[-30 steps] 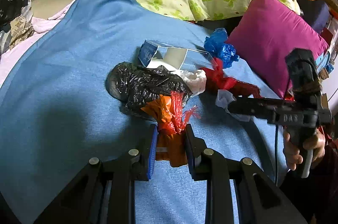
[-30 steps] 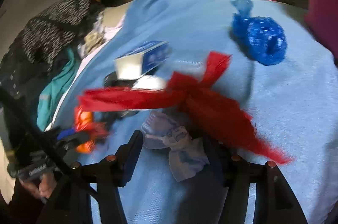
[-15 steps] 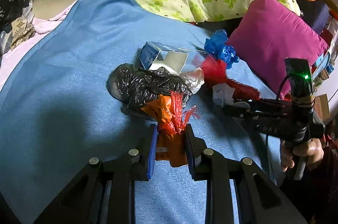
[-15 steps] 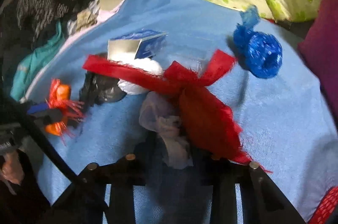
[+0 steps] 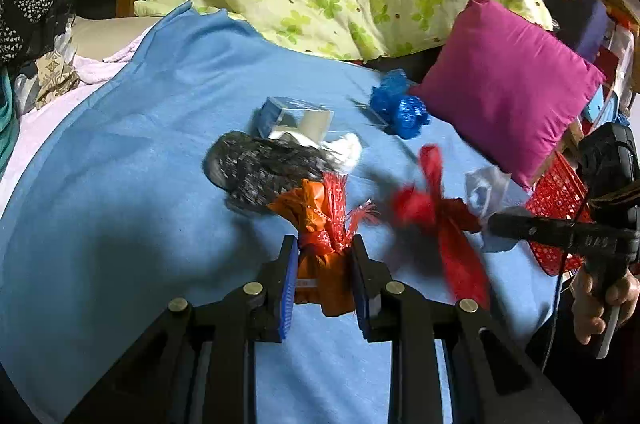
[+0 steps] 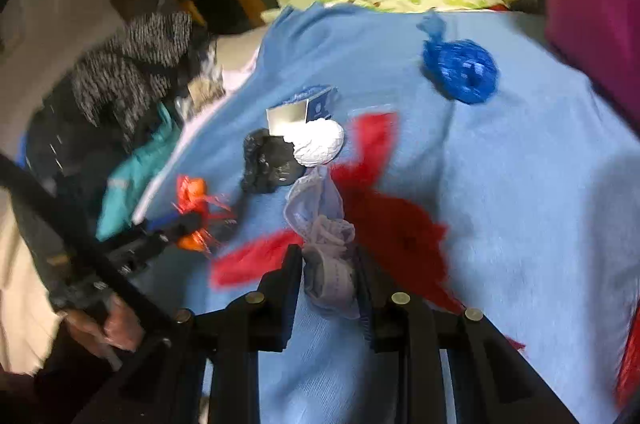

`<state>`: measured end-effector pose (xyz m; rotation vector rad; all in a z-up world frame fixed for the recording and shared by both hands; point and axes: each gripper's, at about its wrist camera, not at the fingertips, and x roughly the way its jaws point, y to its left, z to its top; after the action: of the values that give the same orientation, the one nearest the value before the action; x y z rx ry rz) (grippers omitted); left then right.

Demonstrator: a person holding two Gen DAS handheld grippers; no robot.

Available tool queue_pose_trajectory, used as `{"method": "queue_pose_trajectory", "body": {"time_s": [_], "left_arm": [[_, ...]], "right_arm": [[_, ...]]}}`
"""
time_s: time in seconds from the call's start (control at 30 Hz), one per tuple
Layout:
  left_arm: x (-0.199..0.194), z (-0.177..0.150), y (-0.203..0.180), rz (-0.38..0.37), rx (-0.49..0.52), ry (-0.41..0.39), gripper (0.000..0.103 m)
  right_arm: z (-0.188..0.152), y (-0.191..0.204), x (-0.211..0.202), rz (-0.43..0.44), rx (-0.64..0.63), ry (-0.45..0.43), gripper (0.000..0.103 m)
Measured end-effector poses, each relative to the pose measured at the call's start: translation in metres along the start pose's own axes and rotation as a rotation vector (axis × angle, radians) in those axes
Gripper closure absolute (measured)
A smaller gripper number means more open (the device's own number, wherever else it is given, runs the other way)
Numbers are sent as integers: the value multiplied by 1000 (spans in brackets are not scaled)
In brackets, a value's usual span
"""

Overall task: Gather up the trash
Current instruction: 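Grasp the orange wrapper with the left tool while the right tool grasps the white tissue, then carry both items over the red wastebasket and open both tools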

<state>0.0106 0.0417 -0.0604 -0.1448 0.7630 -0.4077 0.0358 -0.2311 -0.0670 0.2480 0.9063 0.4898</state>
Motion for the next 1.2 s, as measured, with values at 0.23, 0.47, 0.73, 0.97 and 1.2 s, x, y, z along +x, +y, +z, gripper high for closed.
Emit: {"method": "queue_pose_trajectory", "body": {"time_s": [0.23, 0.47, 0.73, 0.97, 1.2], "left_arm": [[-4, -16, -29, -19, 49, 7, 77], [-12, -20, -47, -31, 50, 12, 77], [-18, -18, -93, -91, 130, 5, 77], [-17, -10, -119, -108, 147, 12, 77], [-37, 17, -159, -85, 217, -60, 77]], "right_arm": [[-21, -21, -36, 38, 127, -65, 75], [-22, -47, -63, 54, 206, -178, 75], [-19, -59, -77, 156, 294, -289, 75], [-18, -59, -105, 161, 280, -420, 75], [-25, -56, -150, 115, 215, -528, 75]]}}
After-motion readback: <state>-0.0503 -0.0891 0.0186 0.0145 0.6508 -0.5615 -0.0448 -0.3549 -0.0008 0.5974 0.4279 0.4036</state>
